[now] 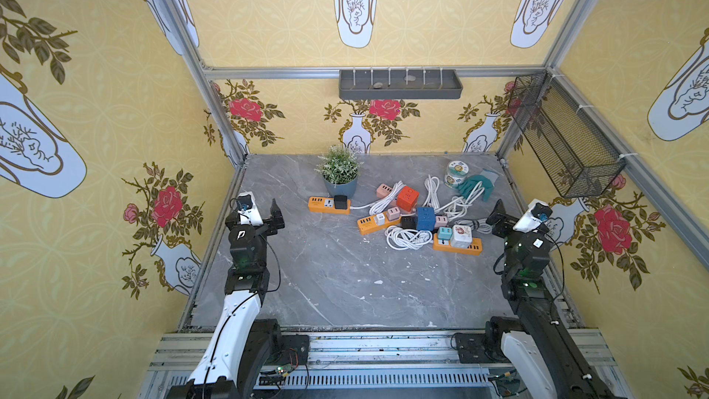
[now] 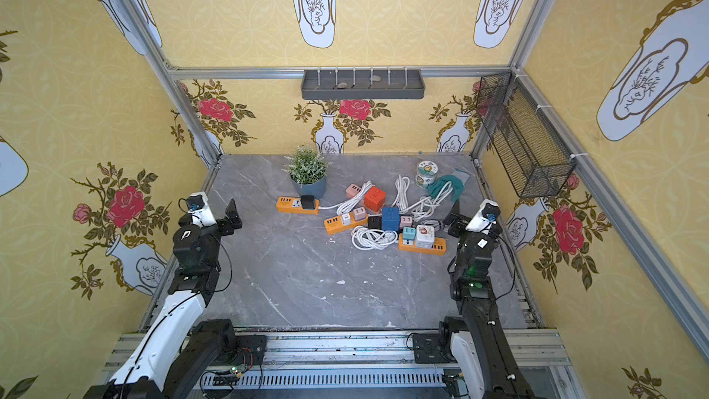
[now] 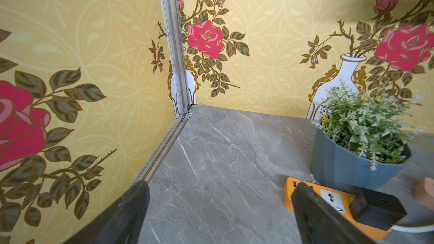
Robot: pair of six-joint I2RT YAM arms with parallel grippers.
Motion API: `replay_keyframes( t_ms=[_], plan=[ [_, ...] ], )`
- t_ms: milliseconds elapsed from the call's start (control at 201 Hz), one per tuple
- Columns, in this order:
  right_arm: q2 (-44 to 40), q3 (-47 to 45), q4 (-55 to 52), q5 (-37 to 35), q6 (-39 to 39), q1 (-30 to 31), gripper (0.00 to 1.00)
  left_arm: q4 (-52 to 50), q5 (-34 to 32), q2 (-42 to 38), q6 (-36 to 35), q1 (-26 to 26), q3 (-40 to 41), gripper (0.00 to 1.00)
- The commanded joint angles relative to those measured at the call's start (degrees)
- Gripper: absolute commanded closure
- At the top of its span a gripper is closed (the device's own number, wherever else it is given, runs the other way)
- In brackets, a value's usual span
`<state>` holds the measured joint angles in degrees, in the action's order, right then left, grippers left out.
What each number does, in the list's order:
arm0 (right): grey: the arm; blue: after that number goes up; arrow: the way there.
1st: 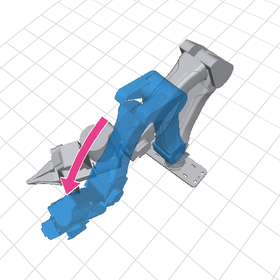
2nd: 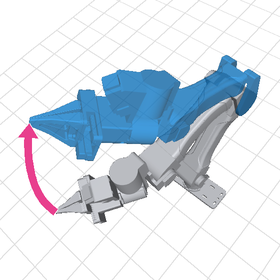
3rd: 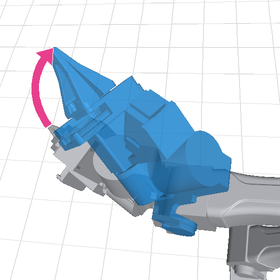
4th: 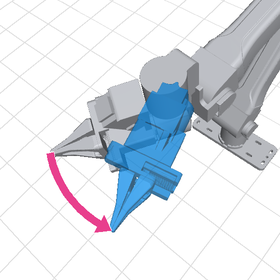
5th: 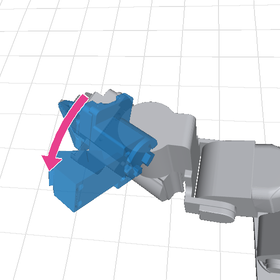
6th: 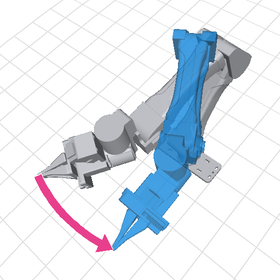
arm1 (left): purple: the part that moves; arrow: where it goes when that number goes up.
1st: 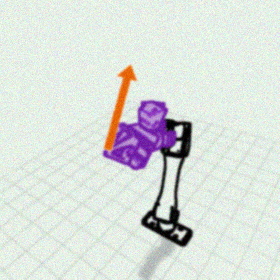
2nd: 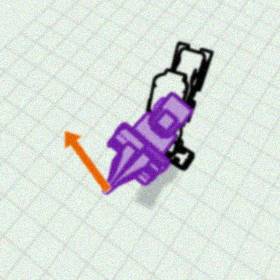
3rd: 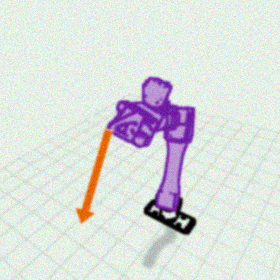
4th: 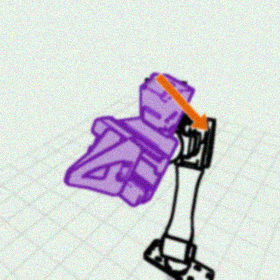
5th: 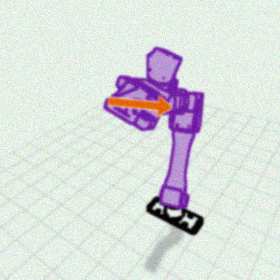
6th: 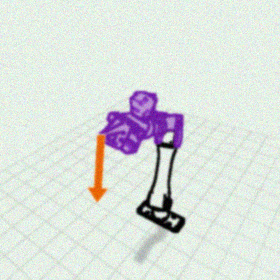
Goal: Pull the plug off the socket
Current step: Adjust the socket at the center of the board.
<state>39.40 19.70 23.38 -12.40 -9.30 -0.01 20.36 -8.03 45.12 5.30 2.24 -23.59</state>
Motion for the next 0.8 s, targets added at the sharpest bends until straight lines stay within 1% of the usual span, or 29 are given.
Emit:
replay_keyframes(
  t_ms=[0,105,174,219,229,234,239,274,309,334,408,478,548,612,682,722,792],
  plan=[
    [-1.4,6.3,-17.1,5.9,-6.1,-0.1,0.02,-10.9,5.8,-1.7,8.8,0.0,-2.5,0.0],
    [1.7,12.3,-20.4,14.4,-13.0,-0.3,0.02,-12.0,11.1,-0.8,19.0,0.0,-4.8,0.0],
    [5.5,15.3,-19.6,24.8,-15.4,-0.6,0.02,-11.6,15.2,1.7,24.3,0.0,-5.9,0.0],
    [8.2,16.8,-18.0,32.1,-16.3,-0.6,0.02,-11.8,18.3,4.1,25.4,-0.1,-7.1,0.0],
    [8.9,17.0,-17.5,33.5,-16.6,-0.6,0.02,-12.0,19.0,4.6,25.5,-0.1,-7.4,0.0],
    [9.6,17.2,-16.9,35.7,-16.8,-0.5,0.02,-12.2,19.3,4.9,25.5,-0.1,-7.6,0.0],
    [9.6,17.2,-16.9,35.7,-16.8,-0.5,0.02,-12.2,19.8,5.2,25.4,-0.1,-7.8,0.0],
    [11.9,17.6,-14.1,42.0,-17.3,-0.1,0.02,-13.2,21.9,7.4,24.9,0.0,-8.9,0.0],
    [14.1,17.8,-11.2,46.4,-18.2,0.6,0.02,-14.7,24.5,10.0,23.4,0.0,-10.6,0.0],
    [15.6,18.0,-9.6,48.3,-18.7,1.6,0.02,-16.3,26.0,12.0,22.1,0.0,-12.1,0.0],
    [19.3,19.1,-9.0,48.5,-16.8,6.3,0.02,-25.0,29.4,19.1,17.1,0.1,-18.9,0.0],
    [21.8,21.1,-11.0,45.8,-14.1,11.0,0.02,-34.4,32.3,27.1,11.9,0.0,-27.4,0.0],
    [23.8,22.5,-12.0,43.3,-12.8,14.6,0.02,-43.1,35.0,35.2,10.0,0.2,-36.2,0.0],
    [25.9,24.0,-12.8,41.5,-12.6,16.5,0.02,-48.0,36.6,42.1,10.9,0.6,-43.7,0.0],
    [27.9,25.4,-13.4,40.5,-12.7,17.6,0.02,-49.0,37.8,47.9,14.3,0.9,-49.1,0.02],
    [28.8,26.4,-14.0,39.9,-12.7,18.0,0.02,-48.8,37.5,51.2,17.2,1.2,-51.7,0.06],
    [29.7,27.5,-14.5,39.5,-12.6,18.3,0.02,-49.9,36.2,56.3,21.1,1.3,-57.2,0.18]
  ],
)
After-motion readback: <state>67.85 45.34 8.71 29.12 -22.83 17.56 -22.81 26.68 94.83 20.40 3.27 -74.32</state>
